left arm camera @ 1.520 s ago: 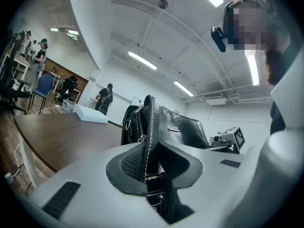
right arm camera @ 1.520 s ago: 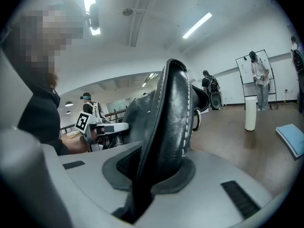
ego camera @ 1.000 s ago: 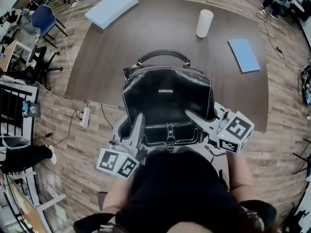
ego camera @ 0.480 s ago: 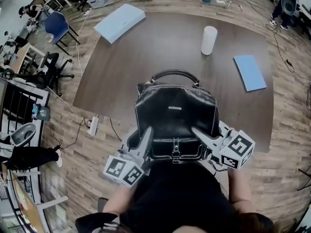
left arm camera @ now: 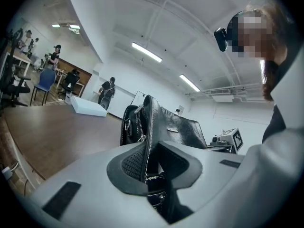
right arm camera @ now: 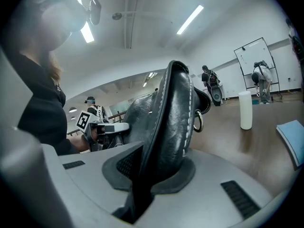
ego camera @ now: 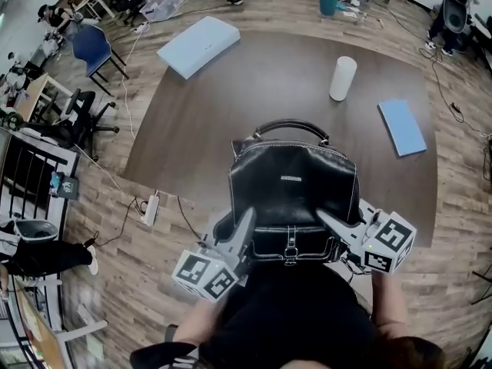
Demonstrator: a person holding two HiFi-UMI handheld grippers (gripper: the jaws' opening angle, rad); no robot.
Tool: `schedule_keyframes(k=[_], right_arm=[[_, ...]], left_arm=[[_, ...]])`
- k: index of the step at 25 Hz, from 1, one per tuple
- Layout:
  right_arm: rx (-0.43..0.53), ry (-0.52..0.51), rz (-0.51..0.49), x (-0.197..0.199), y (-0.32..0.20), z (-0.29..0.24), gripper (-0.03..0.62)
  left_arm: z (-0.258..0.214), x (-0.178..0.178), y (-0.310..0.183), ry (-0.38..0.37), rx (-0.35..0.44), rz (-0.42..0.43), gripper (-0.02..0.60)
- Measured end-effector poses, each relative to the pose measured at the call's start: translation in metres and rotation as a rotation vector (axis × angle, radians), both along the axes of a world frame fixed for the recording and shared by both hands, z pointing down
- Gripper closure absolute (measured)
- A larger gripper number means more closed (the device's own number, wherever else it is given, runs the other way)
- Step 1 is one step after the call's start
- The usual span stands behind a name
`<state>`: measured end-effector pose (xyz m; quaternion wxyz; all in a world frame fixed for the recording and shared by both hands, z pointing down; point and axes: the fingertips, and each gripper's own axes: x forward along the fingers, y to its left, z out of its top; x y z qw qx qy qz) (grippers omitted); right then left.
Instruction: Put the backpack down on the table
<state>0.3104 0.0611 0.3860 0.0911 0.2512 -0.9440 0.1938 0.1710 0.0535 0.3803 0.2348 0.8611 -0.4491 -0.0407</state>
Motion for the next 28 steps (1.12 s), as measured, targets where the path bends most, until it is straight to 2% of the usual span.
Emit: schedule_keyframes(k=[6,18,22,28], right_arm=[[0.038,0.029,-0.071,-0.073,-0.006,-0.015,0.534],[0.093,-0.003,-0.289,-0.237,-0.019,-0.026,0.533],[0.091,-0.006,-0.331,-0.273,-0.021,-0.024,0.533],[0.111,0.008,-0.394,-0.300,-0.044,-0.031,0.533]], left_arm=[[-0.011,-0.074,0.005,0.038,0.032,-0.063,0.495],[-0.027,-0.234,0.024,0.000,0.094,-0.282,0.497],[-0.027,-0.268,0.028,-0.010,0.093,-0.328,0.497],[-0.030,-0.293,0.014,-0.017,0.089,-0.420,0.495]])
